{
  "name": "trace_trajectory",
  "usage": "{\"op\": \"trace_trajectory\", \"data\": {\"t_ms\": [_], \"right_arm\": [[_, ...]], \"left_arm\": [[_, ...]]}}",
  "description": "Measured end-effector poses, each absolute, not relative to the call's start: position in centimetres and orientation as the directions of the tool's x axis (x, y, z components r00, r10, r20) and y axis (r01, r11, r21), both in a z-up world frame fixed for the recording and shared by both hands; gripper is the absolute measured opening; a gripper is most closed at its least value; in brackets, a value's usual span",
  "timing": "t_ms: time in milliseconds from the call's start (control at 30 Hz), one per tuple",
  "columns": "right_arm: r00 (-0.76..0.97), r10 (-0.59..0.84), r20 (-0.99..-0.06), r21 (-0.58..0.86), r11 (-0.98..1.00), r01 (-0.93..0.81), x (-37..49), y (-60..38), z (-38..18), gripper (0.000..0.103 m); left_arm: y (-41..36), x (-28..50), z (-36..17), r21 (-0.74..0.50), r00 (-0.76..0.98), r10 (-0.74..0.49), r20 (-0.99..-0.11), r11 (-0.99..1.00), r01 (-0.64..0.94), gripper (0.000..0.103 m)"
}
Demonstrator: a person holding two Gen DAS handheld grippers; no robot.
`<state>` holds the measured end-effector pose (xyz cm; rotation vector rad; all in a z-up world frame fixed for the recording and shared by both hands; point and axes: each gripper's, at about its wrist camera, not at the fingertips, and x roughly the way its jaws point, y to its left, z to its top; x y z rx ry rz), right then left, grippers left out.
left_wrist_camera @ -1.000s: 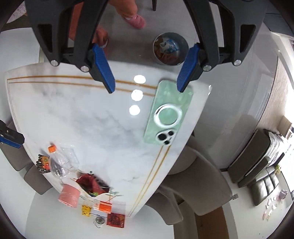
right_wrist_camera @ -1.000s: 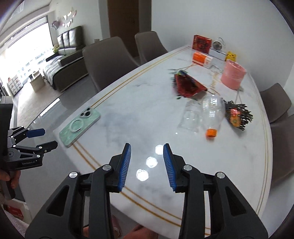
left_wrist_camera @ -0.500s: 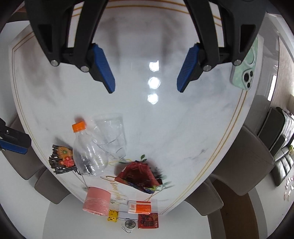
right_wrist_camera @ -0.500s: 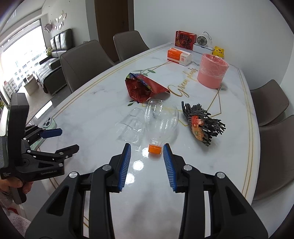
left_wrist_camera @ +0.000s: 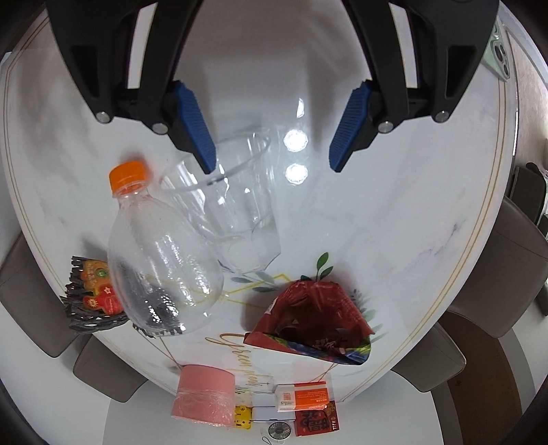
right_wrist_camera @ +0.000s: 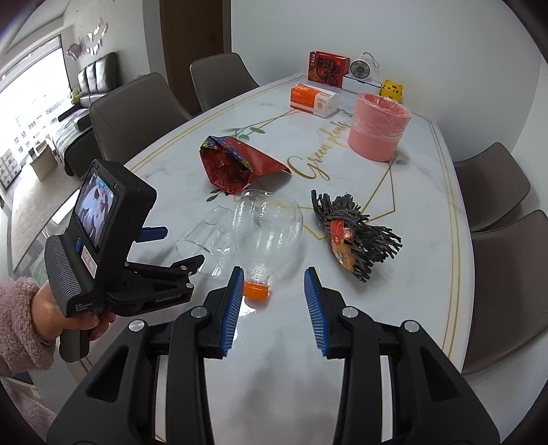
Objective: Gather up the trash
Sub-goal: 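Grasp the clear plastic cup with the left tool while the right tool grasps the black tassel toy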
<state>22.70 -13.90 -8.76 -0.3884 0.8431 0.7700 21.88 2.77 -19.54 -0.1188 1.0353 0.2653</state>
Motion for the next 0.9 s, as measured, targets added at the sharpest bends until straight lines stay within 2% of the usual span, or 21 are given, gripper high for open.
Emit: {"op": "trace_trajectory", "data": {"t_ms": [100,200,267,367,467,633,700,733,767,900], "right_arm": [[0.432,0.436,-0.79,-0.015,0.69,-0.723,23.3,-14.0,-8.9,0.035],[0.44,0.423,-0.792,-0.021,0.701,-0.713,23.8,-13.8,-9.0,0.035],[0.443,0.417,-0.794,-0.022,0.708,-0.705,24.1,-13.7,-9.1,0.035],[0.446,0.408,-0.796,-0.022,0.717,-0.696,24.5,-13.6,-9.3,0.035],[0.45,0.401,-0.798,-0.027,0.722,-0.692,24.8,-13.4,-9.5,0.035],[0.474,0.379,-0.795,-0.053,0.735,-0.676,26.3,-13.1,-10.2,0.035],[0.49,0.368,-0.79,-0.07,0.74,-0.669,27.7,-13.0,-10.9,0.045],[0.501,0.362,-0.786,-0.079,0.746,-0.662,28.4,-13.0,-11.2,0.055],[0.518,0.349,-0.781,-0.096,0.752,-0.652,29.1,-13.0,-11.6,0.058],[0.531,0.303,-0.791,-0.137,0.759,-0.636,31.7,-12.8,-13.3,0.058]], "left_arm": [[3.0,22.9,-20.1,0.026,0.48,0.148,-0.865,0.967,-0.252,0.061],[3.3,23.4,-20.7,0.013,0.47,0.129,-0.873,0.97,-0.244,0.047],[3.7,23.6,-20.9,-0.014,0.471,0.104,-0.876,0.971,-0.241,0.029],[3.9,23.8,-20.6,-0.015,0.48,0.099,-0.872,0.973,-0.229,0.014],[4.2,23.9,-19.9,-0.034,0.493,0.088,-0.866,0.972,-0.233,0.009],[4.4,23.9,-19.2,-0.047,0.508,0.078,-0.858,0.972,-0.229,0.008],[4.5,23.9,-18.9,-0.051,0.511,0.074,-0.856,0.973,-0.227,0.007],[4.5,23.9,-18.8,-0.053,0.513,0.072,-0.856,0.973,-0.226,0.007],[4.4,23.7,-18.8,-0.053,0.513,0.072,-0.855,0.973,-0.225,0.007],[4.3,23.7,-18.5,-0.053,0.515,0.071,-0.854,0.974,-0.222,0.007]]}}
